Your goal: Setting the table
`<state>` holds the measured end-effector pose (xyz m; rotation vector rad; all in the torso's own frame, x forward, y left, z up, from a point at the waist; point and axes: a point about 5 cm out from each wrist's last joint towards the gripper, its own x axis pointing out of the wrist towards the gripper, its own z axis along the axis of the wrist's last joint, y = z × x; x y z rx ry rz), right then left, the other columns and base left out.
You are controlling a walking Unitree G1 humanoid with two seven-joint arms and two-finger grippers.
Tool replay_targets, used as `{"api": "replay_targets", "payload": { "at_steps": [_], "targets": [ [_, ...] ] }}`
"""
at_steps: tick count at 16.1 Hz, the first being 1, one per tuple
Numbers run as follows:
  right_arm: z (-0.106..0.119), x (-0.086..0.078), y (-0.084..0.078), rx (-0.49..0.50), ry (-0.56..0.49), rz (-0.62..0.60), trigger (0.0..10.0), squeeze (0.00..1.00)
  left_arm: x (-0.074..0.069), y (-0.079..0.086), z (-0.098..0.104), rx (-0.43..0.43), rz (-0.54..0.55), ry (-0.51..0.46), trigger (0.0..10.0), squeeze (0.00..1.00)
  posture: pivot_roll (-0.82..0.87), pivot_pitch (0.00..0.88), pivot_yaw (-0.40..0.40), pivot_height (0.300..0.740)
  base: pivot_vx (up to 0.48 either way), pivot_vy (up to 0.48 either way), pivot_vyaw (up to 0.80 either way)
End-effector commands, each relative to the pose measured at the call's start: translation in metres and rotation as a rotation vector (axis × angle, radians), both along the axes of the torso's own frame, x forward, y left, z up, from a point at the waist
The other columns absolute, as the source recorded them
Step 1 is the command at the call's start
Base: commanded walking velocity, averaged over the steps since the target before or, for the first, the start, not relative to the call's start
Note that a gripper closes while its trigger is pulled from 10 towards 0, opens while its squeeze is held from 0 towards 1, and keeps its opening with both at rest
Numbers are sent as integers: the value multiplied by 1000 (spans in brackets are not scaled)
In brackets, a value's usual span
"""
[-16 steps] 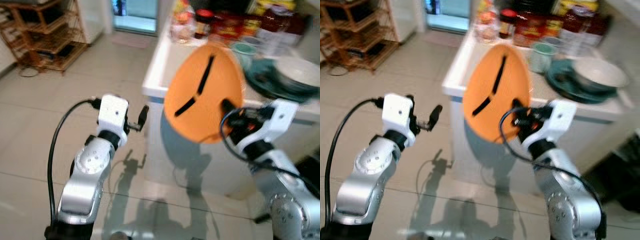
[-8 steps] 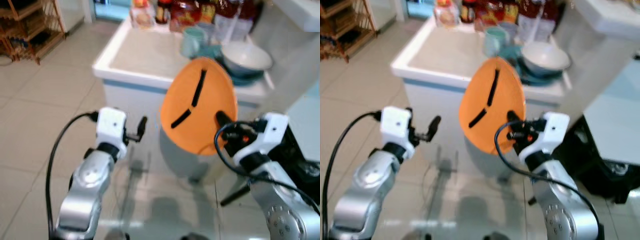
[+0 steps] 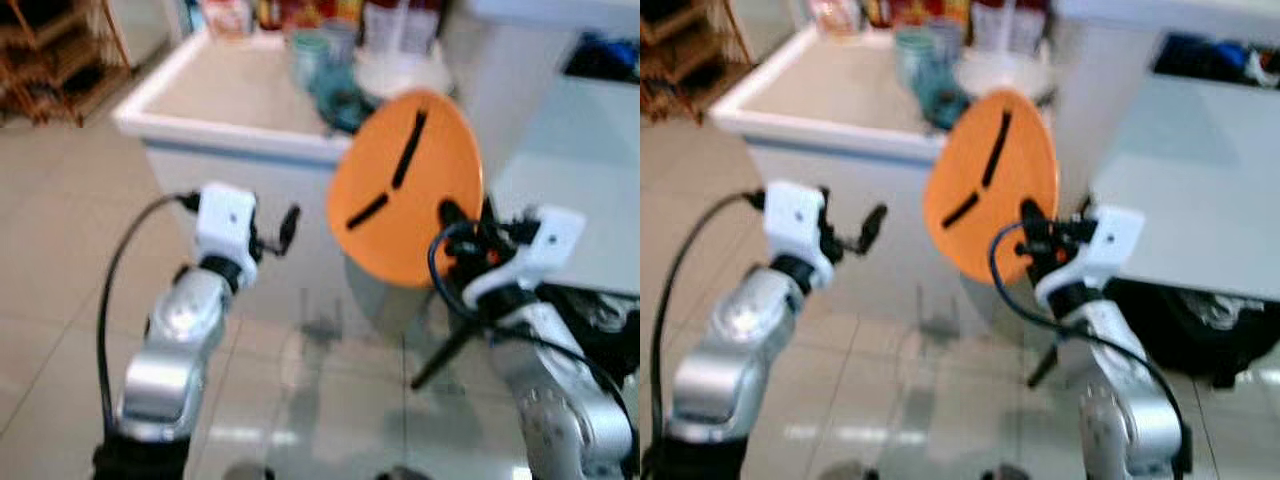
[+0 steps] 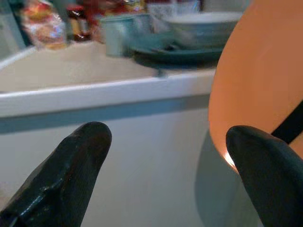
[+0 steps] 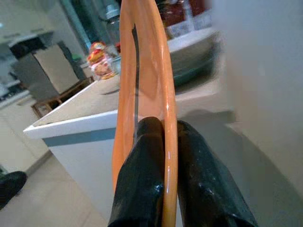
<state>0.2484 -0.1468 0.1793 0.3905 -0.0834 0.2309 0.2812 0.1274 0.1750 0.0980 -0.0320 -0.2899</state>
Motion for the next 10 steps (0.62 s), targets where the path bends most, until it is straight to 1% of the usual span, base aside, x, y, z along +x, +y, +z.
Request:
{"api": "replay_targets", "payload": {
  "at_steps": [1,2,3,5,8,10],
  "targets": [
    [2,-2,-9,2,-34,-47,10000,0,2,-2,-4,2,-15,25,10000,0,61,58,9,740,0,-480,0],
    [2,0,-9,7,-32,-49,10000,0,4,1,-3,3,-4,23,10000,0,72,56,1,740,0,-480,0],
    [0,2,-9,17,-28,-62,10000,0,7,7,-2,5,24,18,10000,0,73,57,-10,740,0,-480,0],
    [1,10,-8,15,-27,-69,10000,0,9,13,-3,20,43,12,10000,0,52,45,-29,740,0,-480,0],
    [6,14,-9,0,-35,-56,10000,0,12,10,-4,12,45,8,10000,0,10,29,-43,740,0,-480,0],
    [11,16,-11,-4,-52,-63,10000,0,15,3,-4,-2,32,1,10000,0,0,34,-41,740,0,-480,0]
  ]
}}
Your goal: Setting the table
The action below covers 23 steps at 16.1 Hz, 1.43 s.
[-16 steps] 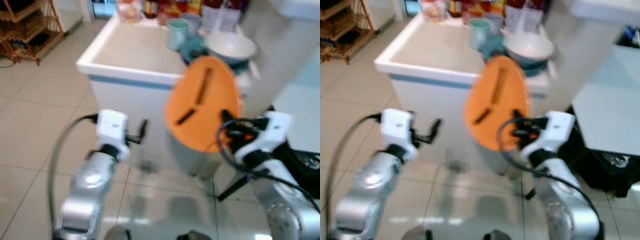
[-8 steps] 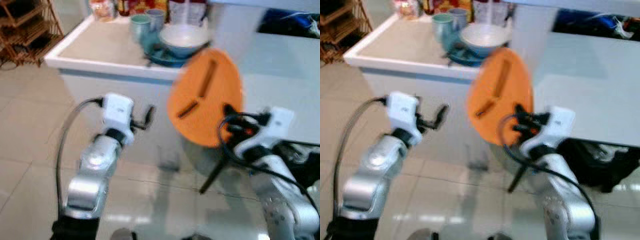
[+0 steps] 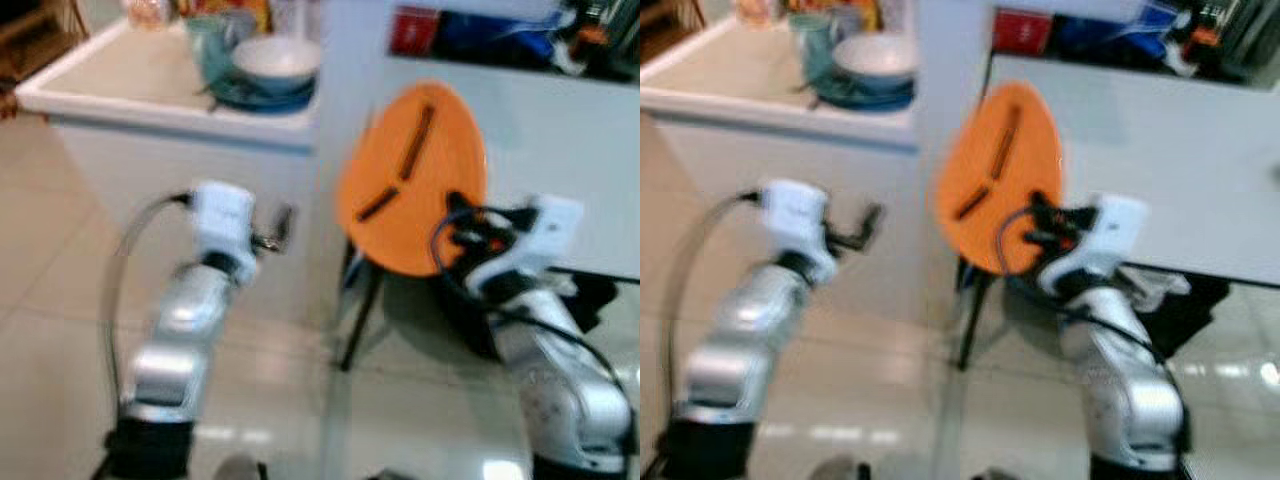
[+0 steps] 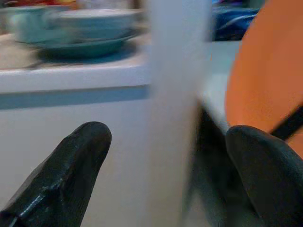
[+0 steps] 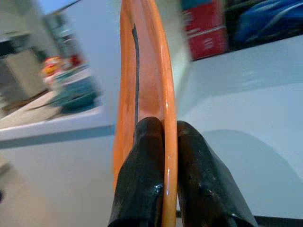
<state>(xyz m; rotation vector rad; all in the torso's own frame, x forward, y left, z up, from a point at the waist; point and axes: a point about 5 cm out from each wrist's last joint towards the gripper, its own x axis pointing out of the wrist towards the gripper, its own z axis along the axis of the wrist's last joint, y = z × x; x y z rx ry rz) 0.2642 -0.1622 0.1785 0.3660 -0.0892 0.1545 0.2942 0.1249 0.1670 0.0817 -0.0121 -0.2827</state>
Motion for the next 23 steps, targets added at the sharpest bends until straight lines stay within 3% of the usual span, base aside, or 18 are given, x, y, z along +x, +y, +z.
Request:
{"api": "replay_targets", "payload": {
  "at_steps": [1,8,14,17,19,23],
  "targets": [
    [12,1,1,25,-59,-2,10000,0,2,1,4,13,8,-25,10000,0,4,36,-40,740,0,-480,0],
    [12,-2,-6,32,-60,-34,10000,0,3,-11,4,38,-56,-33,10000,0,-9,48,-6,740,0,-480,0],
    [0,-4,7,95,-11,-16,10000,0,0,3,6,67,-20,-39,10000,0,4,69,-25,740,0,-480,0],
    [10,-7,-9,84,-23,-69,10000,0,1,-17,-2,14,-58,-22,10000,0,-72,59,-17,740,0,-480,0],
    [13,-9,-20,96,-30,-117,10000,0,3,-29,-1,22,-102,-30,10000,0,-85,68,-1,740,0,-480,0],
    [11,-6,-25,106,-18,-135,10000,0,7,-28,11,17,-91,-64,10000,0,-38,84,-4,740,0,-480,0]
  ]
}}
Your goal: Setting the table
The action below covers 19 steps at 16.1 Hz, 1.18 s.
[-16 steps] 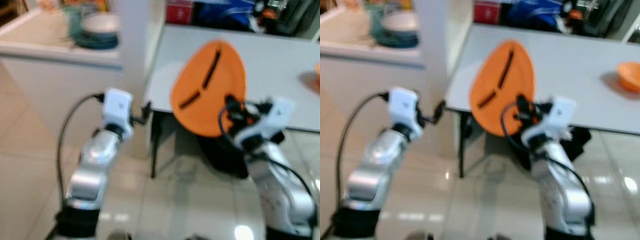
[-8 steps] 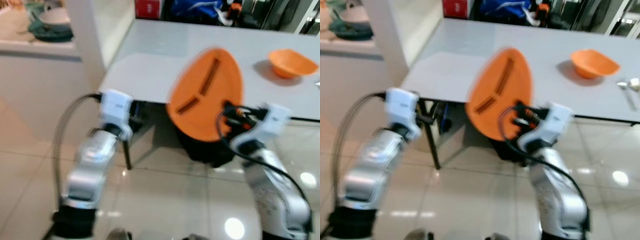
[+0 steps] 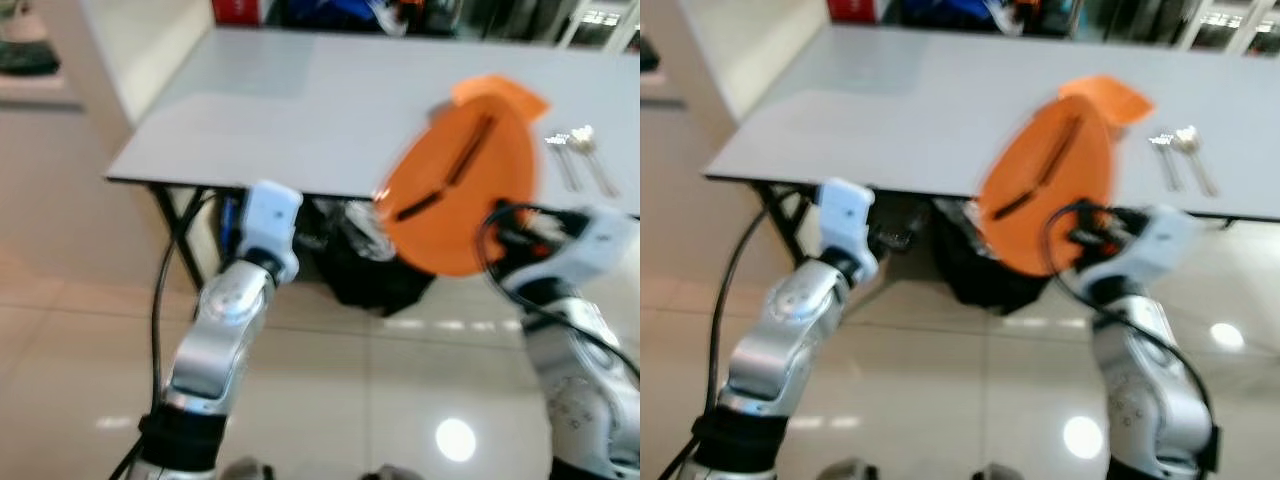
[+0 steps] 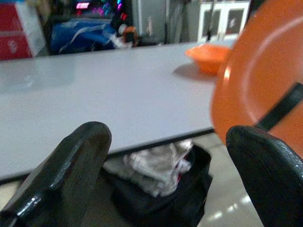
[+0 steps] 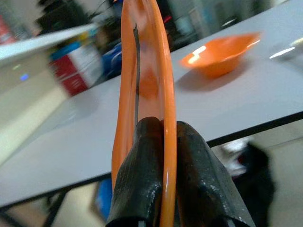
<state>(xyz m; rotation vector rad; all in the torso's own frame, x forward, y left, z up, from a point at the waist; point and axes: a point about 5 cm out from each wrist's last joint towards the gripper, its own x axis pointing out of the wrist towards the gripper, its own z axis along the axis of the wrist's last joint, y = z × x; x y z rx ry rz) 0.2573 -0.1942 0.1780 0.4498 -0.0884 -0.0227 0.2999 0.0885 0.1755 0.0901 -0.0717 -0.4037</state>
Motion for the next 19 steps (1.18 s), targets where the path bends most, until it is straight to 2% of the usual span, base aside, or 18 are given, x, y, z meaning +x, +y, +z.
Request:
{"api": "replay_targets", "payload": {
  "at_steps": [1,2,3,5,11,19],
  "targets": [
    [11,2,8,14,-55,31,10000,0,1,10,3,16,43,-14,10000,0,-32,85,-9,740,0,-480,0],
    [9,5,9,11,-34,31,10000,0,0,14,8,-2,62,-44,10000,0,-29,87,-14,740,0,-394,0],
    [7,6,9,17,-20,31,10000,0,1,16,10,-29,69,-25,10000,0,-24,87,-19,740,0,0,0],
    [3,9,11,24,12,36,10000,0,4,19,12,12,91,-24,10000,0,-23,85,-24,740,0,0,-400],
    [2,13,10,15,36,22,10000,0,10,17,17,35,78,-38,10000,0,-31,75,1,740,330,0,-800],
    [4,18,17,12,24,84,10000,0,11,17,17,49,71,-41,10000,0,-22,60,-3,740,343,0,0]
  ]
}}
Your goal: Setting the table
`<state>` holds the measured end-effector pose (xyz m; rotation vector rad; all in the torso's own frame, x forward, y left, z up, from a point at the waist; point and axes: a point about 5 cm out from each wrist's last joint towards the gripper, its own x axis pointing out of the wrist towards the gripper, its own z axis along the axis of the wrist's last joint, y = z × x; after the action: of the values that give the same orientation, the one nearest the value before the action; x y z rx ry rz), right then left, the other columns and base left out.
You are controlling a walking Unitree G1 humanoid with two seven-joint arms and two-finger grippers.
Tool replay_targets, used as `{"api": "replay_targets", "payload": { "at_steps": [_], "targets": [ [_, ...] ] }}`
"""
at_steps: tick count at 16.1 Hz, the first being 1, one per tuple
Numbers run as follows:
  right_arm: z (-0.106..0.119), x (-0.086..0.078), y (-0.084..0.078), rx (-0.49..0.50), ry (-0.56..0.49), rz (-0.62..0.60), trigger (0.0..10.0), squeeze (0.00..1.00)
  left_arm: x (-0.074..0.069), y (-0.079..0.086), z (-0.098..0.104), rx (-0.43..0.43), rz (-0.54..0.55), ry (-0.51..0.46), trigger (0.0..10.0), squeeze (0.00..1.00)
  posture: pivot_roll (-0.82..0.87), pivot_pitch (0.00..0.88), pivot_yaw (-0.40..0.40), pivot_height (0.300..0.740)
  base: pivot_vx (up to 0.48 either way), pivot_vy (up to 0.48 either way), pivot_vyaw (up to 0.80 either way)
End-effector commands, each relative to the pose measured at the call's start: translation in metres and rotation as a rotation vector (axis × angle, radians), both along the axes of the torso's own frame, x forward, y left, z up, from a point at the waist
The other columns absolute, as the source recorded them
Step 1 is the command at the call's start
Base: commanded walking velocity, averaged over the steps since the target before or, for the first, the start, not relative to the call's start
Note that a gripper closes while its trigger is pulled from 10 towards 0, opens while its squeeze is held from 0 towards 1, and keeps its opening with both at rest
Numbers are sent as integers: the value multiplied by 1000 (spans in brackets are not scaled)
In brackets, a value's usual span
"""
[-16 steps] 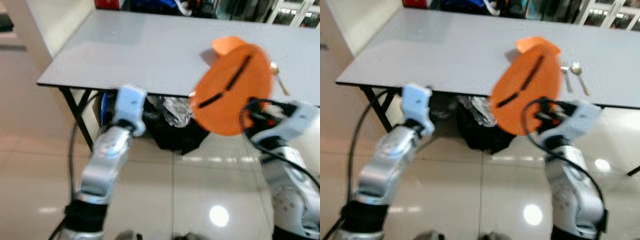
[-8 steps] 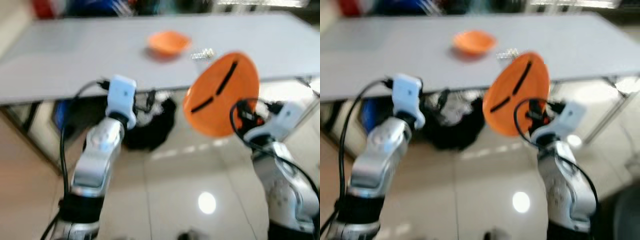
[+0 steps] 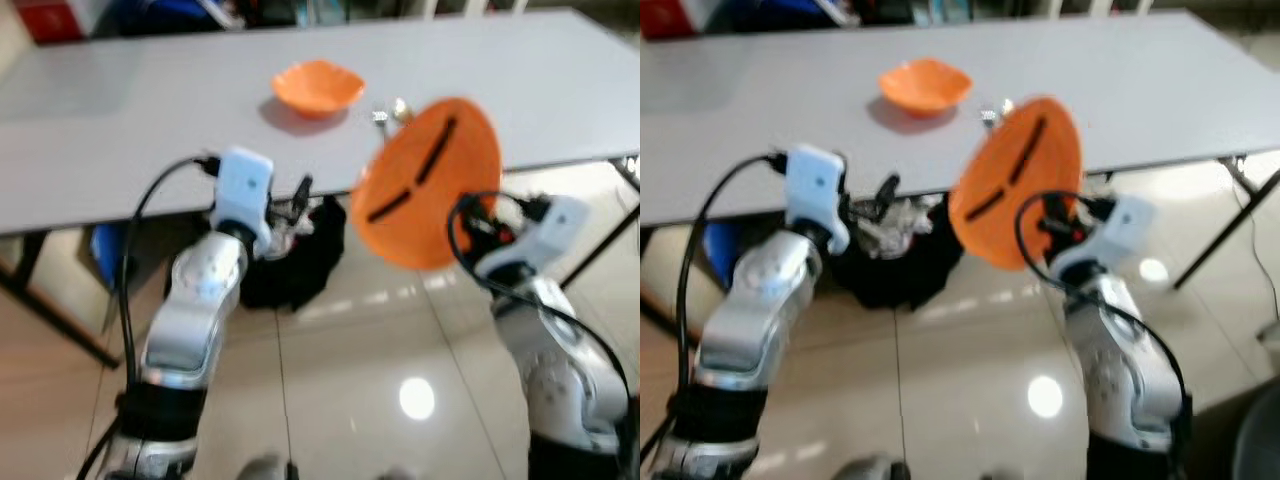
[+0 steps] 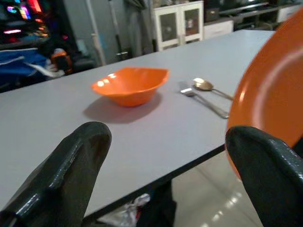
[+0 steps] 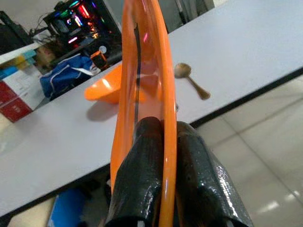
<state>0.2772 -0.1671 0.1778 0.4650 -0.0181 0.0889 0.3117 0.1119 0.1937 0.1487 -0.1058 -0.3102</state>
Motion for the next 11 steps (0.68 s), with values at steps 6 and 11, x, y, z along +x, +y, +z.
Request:
{"api": "replay_targets", "payload": {
  "at_steps": [6,11],
  "targets": [
    [6,-1,0,141,-13,32,10000,0,-1,-3,0,12,-15,2,10000,0,-16,56,-11,740,337,0,371],
    [4,-5,-11,346,7,16,10000,0,-3,-6,-2,21,-29,4,10000,0,-20,63,-10,740,326,0,0]
  ]
}}
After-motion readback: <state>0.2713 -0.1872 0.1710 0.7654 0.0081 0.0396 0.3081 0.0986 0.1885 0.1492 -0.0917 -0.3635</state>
